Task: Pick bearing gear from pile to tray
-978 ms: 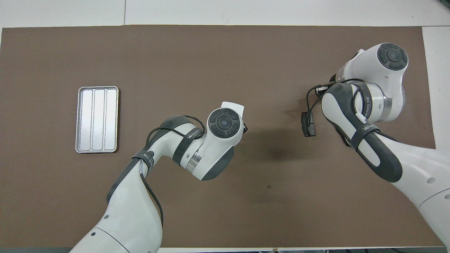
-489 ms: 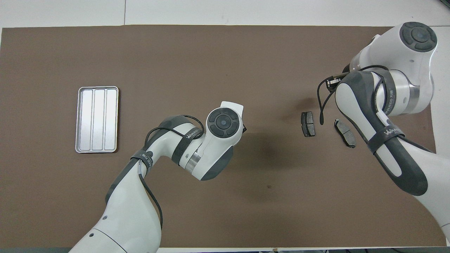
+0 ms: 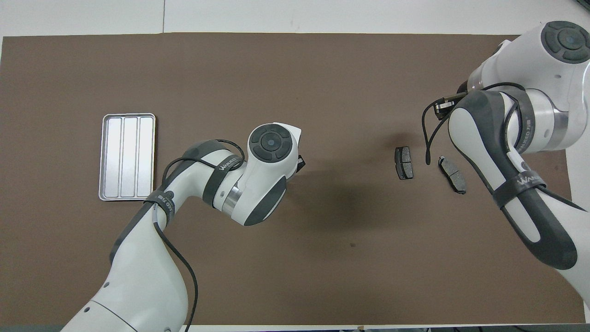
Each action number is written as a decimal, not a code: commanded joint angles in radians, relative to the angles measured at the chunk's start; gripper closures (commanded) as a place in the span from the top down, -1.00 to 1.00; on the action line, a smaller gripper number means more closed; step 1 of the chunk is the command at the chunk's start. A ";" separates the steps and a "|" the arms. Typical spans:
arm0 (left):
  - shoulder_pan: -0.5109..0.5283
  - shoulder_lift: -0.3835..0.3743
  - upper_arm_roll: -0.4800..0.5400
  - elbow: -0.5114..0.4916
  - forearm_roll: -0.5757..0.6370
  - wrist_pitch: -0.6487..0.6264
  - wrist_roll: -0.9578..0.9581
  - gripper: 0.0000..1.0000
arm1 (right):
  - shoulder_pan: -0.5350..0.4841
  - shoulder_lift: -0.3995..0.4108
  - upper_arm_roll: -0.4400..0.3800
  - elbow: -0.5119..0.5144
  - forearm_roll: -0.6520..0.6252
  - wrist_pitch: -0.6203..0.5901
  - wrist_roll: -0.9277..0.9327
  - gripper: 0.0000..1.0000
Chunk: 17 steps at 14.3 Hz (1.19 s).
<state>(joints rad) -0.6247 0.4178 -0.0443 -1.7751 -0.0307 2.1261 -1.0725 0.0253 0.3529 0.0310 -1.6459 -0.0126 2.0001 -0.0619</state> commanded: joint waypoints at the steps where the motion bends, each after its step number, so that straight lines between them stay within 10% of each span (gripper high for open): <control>1: 0.072 -0.138 -0.003 -0.082 -0.002 -0.083 0.116 -1.00 | 0.019 -0.034 0.013 0.002 -0.006 -0.044 0.080 -1.00; 6: 0.304 -0.381 -0.005 -0.314 -0.003 -0.127 0.509 -1.00 | 0.210 -0.100 0.013 0.002 -0.006 -0.152 0.403 -1.00; 11: 0.499 -0.398 -0.003 -0.333 -0.008 -0.137 0.839 -1.00 | 0.456 -0.118 0.013 -0.009 -0.006 -0.139 0.840 -1.00; 17: 0.609 -0.393 -0.002 -0.400 -0.008 0.024 0.998 -1.00 | 0.565 -0.048 0.013 -0.081 -0.007 0.032 0.942 -1.00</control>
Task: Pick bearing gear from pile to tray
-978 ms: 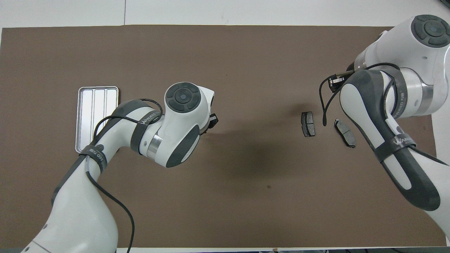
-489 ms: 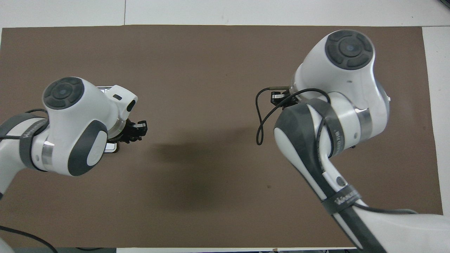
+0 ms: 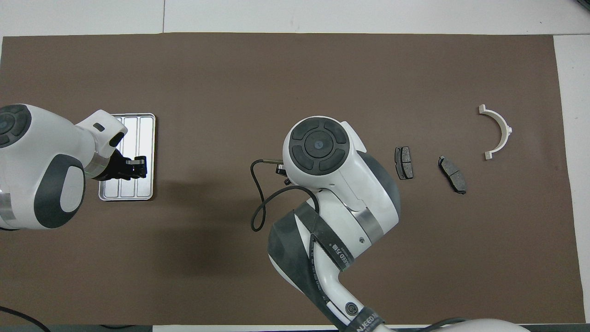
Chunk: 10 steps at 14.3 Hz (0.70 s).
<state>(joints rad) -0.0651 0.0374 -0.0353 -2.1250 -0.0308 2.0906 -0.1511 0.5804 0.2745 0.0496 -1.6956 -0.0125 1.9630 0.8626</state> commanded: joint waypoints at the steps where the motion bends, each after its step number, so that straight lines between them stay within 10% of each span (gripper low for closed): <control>1: 0.060 -0.013 -0.009 -0.064 -0.008 0.083 0.099 -1.00 | 0.015 0.043 -0.004 -0.044 -0.007 0.109 0.019 -1.00; 10: 0.084 0.065 -0.009 -0.112 -0.008 0.230 0.125 -1.00 | 0.044 0.118 -0.005 -0.102 -0.010 0.212 -0.014 -1.00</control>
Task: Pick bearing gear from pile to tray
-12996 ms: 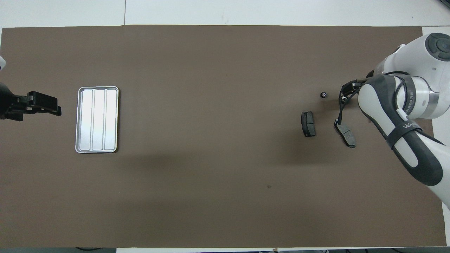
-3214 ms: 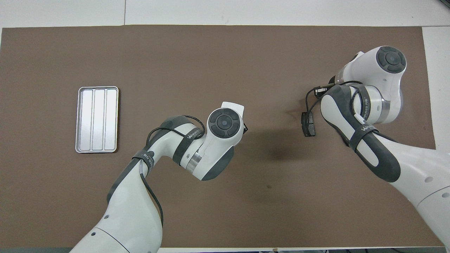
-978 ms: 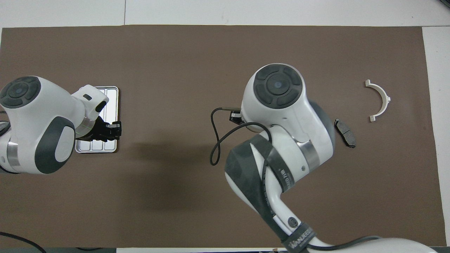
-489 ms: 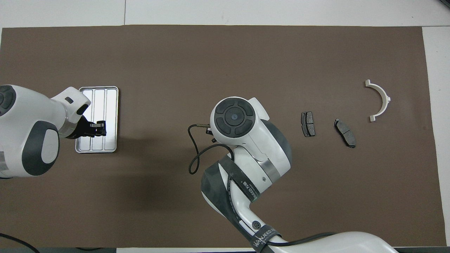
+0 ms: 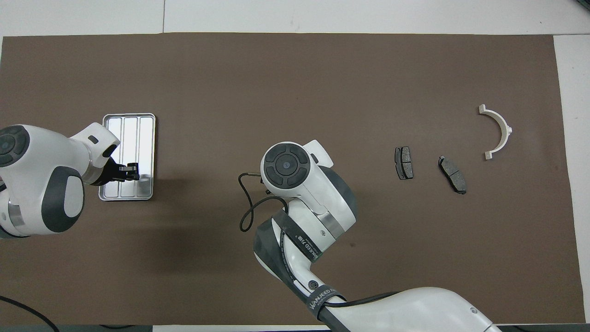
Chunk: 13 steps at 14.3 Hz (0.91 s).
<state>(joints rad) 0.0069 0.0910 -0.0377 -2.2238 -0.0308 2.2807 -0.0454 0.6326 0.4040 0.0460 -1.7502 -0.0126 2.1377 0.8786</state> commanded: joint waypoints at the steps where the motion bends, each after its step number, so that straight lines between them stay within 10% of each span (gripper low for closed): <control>1: 0.011 0.013 -0.007 -0.013 -0.008 0.046 0.019 -1.00 | -0.013 -0.013 -0.001 -0.076 -0.010 0.066 -0.035 -1.00; 11: 0.030 0.035 -0.007 -0.053 -0.008 0.092 0.039 -0.96 | -0.014 -0.010 -0.001 -0.164 0.000 0.194 -0.032 -1.00; 13: 0.030 0.035 -0.007 -0.053 -0.008 0.092 0.041 -0.45 | -0.016 -0.010 -0.001 -0.164 0.006 0.189 -0.023 0.37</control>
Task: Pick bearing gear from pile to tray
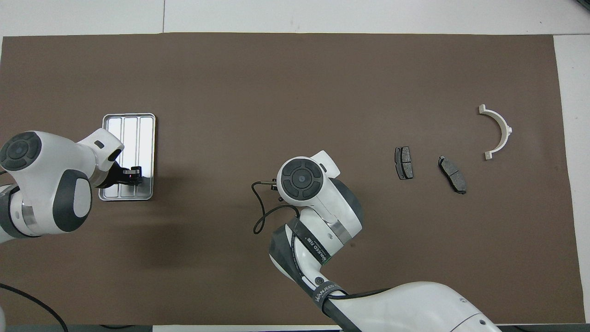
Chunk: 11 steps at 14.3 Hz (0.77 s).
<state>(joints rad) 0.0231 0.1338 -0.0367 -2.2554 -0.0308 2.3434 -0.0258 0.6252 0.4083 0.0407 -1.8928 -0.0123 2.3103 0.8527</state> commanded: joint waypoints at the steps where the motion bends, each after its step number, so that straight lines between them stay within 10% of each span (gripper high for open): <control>1: 0.014 -0.008 -0.008 -0.021 -0.008 0.028 0.021 -0.08 | -0.009 -0.014 0.004 -0.017 0.006 0.008 0.012 0.99; 3: 0.014 -0.008 -0.008 -0.019 -0.008 0.021 0.023 0.17 | -0.013 -0.019 0.004 0.009 0.008 -0.031 0.017 1.00; 11: -0.006 -0.017 -0.015 0.218 -0.011 -0.281 -0.040 0.12 | -0.175 -0.132 0.001 0.184 0.009 -0.251 -0.137 1.00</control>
<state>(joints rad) 0.0221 0.1248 -0.0411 -2.1145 -0.0319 2.1611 -0.0298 0.5072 0.3281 0.0321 -1.7134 -0.0110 2.1088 0.7928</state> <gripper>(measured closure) 0.396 0.000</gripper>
